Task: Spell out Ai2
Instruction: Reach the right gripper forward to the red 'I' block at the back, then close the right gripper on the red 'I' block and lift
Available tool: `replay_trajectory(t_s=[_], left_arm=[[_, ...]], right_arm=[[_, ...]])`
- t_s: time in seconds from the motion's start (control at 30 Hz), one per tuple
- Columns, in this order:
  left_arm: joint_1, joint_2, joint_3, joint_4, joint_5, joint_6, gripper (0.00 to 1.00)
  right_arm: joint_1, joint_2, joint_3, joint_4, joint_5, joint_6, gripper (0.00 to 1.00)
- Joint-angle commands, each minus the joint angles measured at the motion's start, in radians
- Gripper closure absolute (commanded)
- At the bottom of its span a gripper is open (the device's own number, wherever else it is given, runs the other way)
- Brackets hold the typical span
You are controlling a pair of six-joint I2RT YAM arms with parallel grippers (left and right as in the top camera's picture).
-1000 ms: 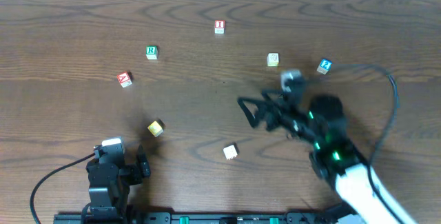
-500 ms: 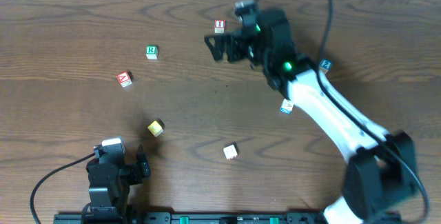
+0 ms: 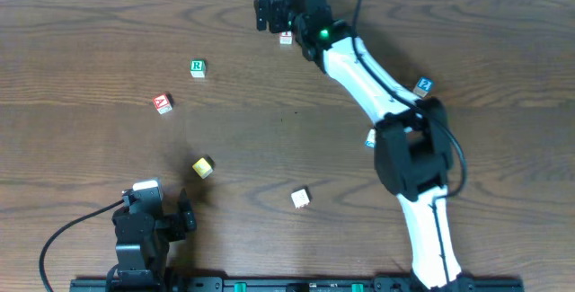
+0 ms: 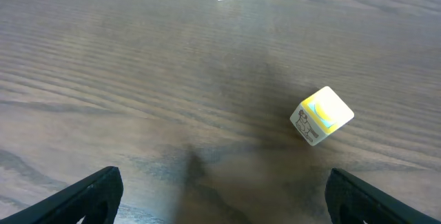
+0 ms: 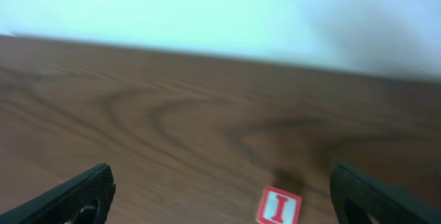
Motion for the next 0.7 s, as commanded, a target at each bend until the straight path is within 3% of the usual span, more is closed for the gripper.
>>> replay_trajectory(t_s=[0.0, 0.27, 0.57, 0.67], left_arm=[[0.002, -0.006, -0.016, -0.009, 0.0, 0.01, 0.05], [0.002, -0.006, -0.016, -0.009, 0.0, 0.01, 0.05], [0.002, -0.006, -0.016, -0.009, 0.0, 0.01, 0.05], [0.002, -0.006, -0.016, -0.009, 0.0, 0.01, 0.05]], right_arm=[[0.007, 0.073, 0.044, -0.023, 0.072, -0.011, 0.01], [-0.013, 0.143, 0.044, -0.033, 0.072, 0.011, 0.01], [-0.036, 0.159, 0.044, -0.043, 0.067, 0.016, 0.19], [-0.035, 0.167, 0.044, -0.044, 0.048, 0.019, 0.19]])
